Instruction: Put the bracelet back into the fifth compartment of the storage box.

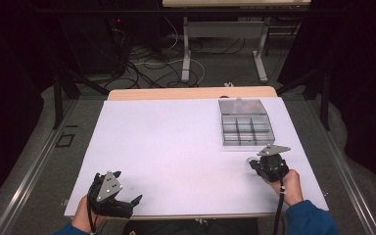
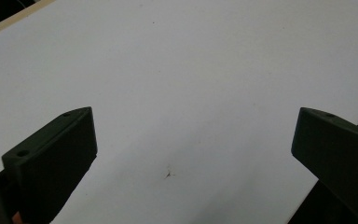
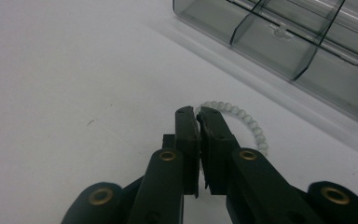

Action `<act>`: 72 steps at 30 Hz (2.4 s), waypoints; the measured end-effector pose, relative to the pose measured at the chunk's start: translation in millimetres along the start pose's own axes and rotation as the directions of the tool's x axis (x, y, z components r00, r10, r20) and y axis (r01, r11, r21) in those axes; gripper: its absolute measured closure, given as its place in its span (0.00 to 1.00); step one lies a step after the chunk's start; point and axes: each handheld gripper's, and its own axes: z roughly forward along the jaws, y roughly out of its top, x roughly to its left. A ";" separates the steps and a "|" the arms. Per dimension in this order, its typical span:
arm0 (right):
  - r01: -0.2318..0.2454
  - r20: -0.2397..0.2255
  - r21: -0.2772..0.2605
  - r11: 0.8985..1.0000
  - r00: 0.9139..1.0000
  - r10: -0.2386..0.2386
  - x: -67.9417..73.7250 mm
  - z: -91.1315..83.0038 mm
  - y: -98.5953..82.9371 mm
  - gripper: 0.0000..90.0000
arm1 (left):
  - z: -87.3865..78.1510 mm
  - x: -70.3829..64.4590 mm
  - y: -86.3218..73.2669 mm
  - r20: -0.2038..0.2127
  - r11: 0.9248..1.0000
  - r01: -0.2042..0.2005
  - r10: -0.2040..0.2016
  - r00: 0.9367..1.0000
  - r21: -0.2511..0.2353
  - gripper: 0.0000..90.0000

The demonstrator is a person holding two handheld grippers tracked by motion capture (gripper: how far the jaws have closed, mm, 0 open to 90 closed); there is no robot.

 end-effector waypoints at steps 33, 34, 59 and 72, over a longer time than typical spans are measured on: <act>0.006 -0.008 -0.115 0.993 1.000 -0.007 4.0 -31.6 16.6 0.96 | -0.2 -0.5 0.0 0.000 1.000 0.000 0.000 1.000 0.001 0.00; 0.000 -0.012 -0.114 0.993 1.000 -0.002 4.3 -32.7 17.3 0.96 | -0.2 -0.4 0.0 0.000 1.000 -0.001 0.001 1.000 0.001 0.00; -0.012 0.009 -0.171 0.985 1.000 0.014 -3.1 -46.0 35.7 0.96 | -0.2 0.3 0.3 -0.002 1.000 -0.013 0.013 1.000 0.004 0.00; -0.017 0.023 -0.202 0.979 0.999 0.022 -6.3 -48.6 48.2 0.96 | -0.2 -0.1 0.1 0.001 1.000 -0.007 0.007 1.000 0.004 0.00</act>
